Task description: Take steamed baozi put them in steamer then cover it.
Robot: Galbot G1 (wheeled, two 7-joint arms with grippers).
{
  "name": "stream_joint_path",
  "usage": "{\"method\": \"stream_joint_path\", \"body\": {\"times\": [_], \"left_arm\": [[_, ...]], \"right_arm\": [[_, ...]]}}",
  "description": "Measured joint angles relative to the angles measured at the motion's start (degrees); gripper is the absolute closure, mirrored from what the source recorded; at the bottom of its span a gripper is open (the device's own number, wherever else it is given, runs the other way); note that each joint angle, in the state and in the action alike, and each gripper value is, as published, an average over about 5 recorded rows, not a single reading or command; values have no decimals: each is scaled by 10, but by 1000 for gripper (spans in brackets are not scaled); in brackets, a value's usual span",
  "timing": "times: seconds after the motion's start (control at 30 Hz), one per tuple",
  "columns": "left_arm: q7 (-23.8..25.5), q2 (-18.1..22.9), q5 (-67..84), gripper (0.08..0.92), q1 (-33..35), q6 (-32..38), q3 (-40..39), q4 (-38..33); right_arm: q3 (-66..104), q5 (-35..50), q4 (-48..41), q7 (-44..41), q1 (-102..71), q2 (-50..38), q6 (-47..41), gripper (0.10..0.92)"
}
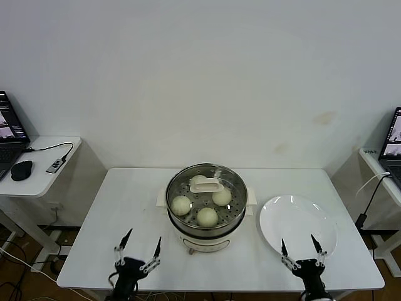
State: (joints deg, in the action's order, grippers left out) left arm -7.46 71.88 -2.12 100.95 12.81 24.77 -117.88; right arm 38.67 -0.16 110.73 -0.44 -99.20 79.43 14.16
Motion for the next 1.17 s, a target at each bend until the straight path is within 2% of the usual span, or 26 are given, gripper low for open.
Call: {"method": "stream_joint_path", "body": {"times": [0.43,1.17], "left_arm": [[-17,3,124,177,41,40,33,35],[0,3,137,177,56,39,39,34]], "right_arm": [[-13,17,1,-13,-27,-16,6,203],[-40,16,17,-45,-54,-22,-33,203]]}}
